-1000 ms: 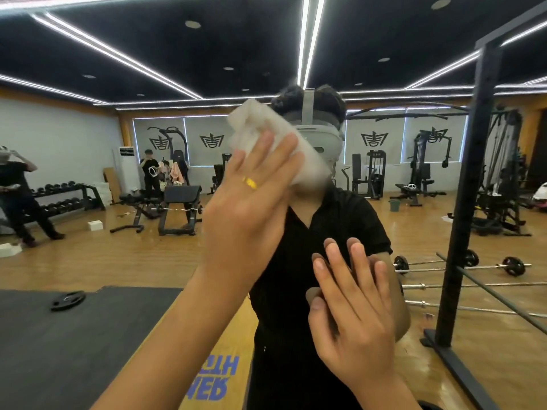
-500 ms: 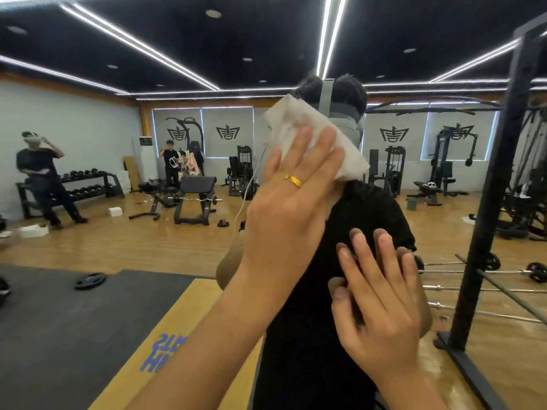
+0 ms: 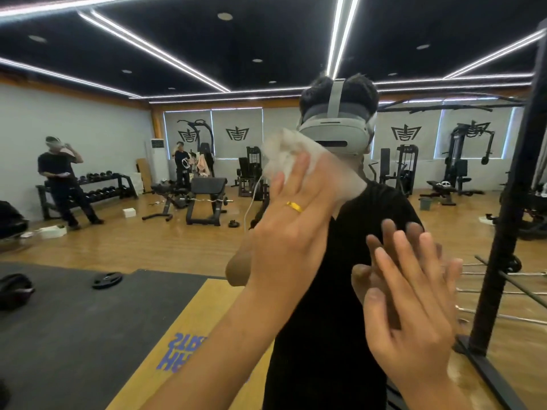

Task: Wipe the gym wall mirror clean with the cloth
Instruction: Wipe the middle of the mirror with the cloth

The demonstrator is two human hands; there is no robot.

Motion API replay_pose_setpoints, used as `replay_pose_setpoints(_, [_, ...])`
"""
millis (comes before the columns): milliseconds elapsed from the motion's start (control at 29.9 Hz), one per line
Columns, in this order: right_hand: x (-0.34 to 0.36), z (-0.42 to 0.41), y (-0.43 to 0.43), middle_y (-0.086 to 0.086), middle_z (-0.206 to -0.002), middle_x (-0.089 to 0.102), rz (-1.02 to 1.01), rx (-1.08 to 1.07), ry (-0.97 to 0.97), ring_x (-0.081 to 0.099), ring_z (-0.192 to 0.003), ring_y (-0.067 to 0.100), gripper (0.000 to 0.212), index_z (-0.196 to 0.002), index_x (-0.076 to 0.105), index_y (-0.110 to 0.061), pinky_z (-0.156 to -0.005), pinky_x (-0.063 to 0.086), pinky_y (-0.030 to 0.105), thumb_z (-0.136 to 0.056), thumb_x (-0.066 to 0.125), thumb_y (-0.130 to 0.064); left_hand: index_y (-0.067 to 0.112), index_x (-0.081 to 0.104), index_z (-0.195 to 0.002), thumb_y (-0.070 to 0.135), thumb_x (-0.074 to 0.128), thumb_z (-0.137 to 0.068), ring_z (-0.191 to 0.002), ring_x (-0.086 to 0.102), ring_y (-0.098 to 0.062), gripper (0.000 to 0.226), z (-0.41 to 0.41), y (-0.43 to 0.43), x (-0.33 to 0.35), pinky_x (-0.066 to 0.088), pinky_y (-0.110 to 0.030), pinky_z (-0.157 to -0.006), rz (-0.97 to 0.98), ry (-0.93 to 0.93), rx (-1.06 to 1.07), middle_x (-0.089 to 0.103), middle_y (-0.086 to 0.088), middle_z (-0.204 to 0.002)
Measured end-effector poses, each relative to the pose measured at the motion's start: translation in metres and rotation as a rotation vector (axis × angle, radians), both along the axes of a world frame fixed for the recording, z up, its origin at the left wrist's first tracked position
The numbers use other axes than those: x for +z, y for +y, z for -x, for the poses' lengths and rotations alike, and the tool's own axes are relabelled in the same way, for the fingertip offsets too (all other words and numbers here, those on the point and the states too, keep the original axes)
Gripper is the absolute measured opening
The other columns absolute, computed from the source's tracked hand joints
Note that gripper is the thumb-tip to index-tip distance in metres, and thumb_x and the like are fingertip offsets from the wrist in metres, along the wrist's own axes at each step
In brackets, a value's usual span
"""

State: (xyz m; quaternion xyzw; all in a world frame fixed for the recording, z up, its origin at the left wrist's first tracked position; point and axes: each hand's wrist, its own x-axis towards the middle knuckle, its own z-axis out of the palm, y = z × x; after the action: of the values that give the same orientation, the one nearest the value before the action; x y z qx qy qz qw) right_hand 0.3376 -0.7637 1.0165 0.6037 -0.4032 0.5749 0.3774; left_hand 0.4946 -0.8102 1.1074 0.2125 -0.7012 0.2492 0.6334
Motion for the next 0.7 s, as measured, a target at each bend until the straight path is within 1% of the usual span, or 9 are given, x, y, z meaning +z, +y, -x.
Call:
replay_pose_setpoints(67, [0.001, -0.025, -0.002, 0.025, -0.145, 0.052, 0.014, 0.051, 0.027, 0.037, -0.148, 0.037, 0.041, -0.131, 0.061, 0.001, -0.127, 0.012, 0.055, -0.092, 0.055, -0.008, 0.004, 0.065, -0.135, -0.005, 0.073, -0.091, -0.145, 0.045, -0.03, 0.046, -0.018, -0.002, 0.002, 0.033, -0.049, -0.123, 0.026, -0.092, 0.043, 0.055, -0.01, -0.148])
replay_pose_setpoints(134, [0.003, -0.048, -0.009, 0.021, -0.148, 0.052, -0.02, 0.094, 0.054, 0.038, -0.148, 0.038, 0.044, -0.134, 0.06, 0.0, -0.126, 0.015, 0.057, -0.091, 0.056, -0.008, 0.006, 0.062, -0.138, -0.005, 0.074, -0.091, -0.144, 0.046, -0.03, 0.049, -0.046, -0.007, 0.002, 0.034, -0.049, -0.122, 0.032, -0.112, 0.095, 0.053, -0.009, -0.149])
replay_pose_setpoints(167, [0.003, -0.057, -0.014, 0.018, -0.151, 0.05, -0.054, 0.102, 0.069, 0.036, -0.15, 0.037, 0.046, -0.136, 0.059, -0.001, -0.127, 0.016, 0.056, -0.091, 0.056, -0.01, 0.005, 0.061, -0.138, -0.003, 0.073, -0.093, -0.143, 0.046, -0.03, 0.047, -0.065, -0.012, 0.001, 0.037, -0.05, -0.12, 0.028, -0.087, 0.121, 0.053, -0.009, -0.149])
replay_pose_setpoints(234, [0.003, -0.068, -0.023, 0.014, -0.157, 0.046, -0.112, 0.053, 0.1, 0.031, -0.153, 0.034, 0.05, -0.142, 0.057, -0.004, -0.128, 0.013, 0.054, -0.094, 0.055, -0.016, 0.004, 0.063, -0.136, 0.009, 0.064, -0.102, -0.142, 0.049, -0.031, 0.035, -0.103, -0.022, 0.0, 0.046, -0.054, -0.112, 0.021, 0.007, 0.181, 0.054, -0.01, -0.147])
replay_pose_setpoints(301, [0.001, -0.07, -0.029, 0.012, -0.158, 0.045, -0.121, -0.018, 0.106, 0.029, -0.155, 0.032, 0.05, -0.143, 0.057, -0.007, -0.128, 0.012, 0.052, -0.096, 0.055, -0.021, 0.003, 0.063, -0.136, 0.018, 0.057, -0.106, -0.141, 0.049, -0.031, 0.034, -0.129, -0.031, -0.001, 0.051, -0.057, -0.105, -0.011, 0.126, 0.204, 0.055, -0.011, -0.146])
replay_pose_setpoints(368, [0.001, -0.07, -0.032, 0.011, -0.157, 0.046, -0.112, -0.041, 0.102, 0.029, -0.155, 0.031, 0.048, -0.142, 0.058, -0.008, -0.128, 0.012, 0.052, -0.097, 0.054, -0.022, 0.002, 0.061, -0.137, 0.013, 0.06, -0.104, -0.142, 0.048, -0.033, 0.035, -0.131, -0.035, -0.003, 0.048, -0.059, -0.108, -0.048, 0.227, 0.144, 0.053, -0.012, -0.147])
replay_pose_setpoints(435, [0.0, -0.07, -0.032, 0.012, -0.156, 0.046, -0.098, -0.064, 0.111, 0.028, -0.155, 0.031, 0.047, -0.141, 0.059, -0.008, -0.128, 0.013, 0.052, -0.096, 0.054, -0.021, 0.001, 0.061, -0.136, 0.01, 0.064, -0.101, -0.142, 0.048, -0.035, 0.035, -0.113, -0.032, -0.004, 0.044, -0.056, -0.113, -0.061, 0.274, 0.095, 0.053, -0.013, -0.146])
replay_pose_setpoints(568, [0.0, -0.072, -0.034, 0.015, -0.154, 0.048, -0.077, -0.096, 0.11, 0.029, -0.154, 0.032, 0.044, -0.139, 0.06, -0.006, -0.127, 0.013, 0.053, -0.098, 0.052, -0.02, 0.004, 0.064, -0.134, -0.003, 0.071, -0.094, -0.143, 0.047, -0.033, 0.041, -0.073, -0.023, -0.004, 0.042, -0.056, -0.115, -0.02, 0.122, 0.01, 0.056, -0.013, -0.145])
replay_pose_setpoints(702, [0.001, -0.073, -0.032, 0.017, -0.152, 0.049, -0.078, -0.107, 0.108, 0.028, -0.154, 0.031, 0.043, -0.137, 0.06, -0.005, -0.127, 0.012, 0.053, -0.098, 0.052, -0.02, 0.006, 0.062, -0.136, -0.009, 0.073, -0.09, -0.144, 0.045, -0.029, 0.05, -0.086, -0.026, -0.003, 0.035, -0.047, -0.122, 0.031, -0.034, 0.012, 0.053, -0.009, -0.148])
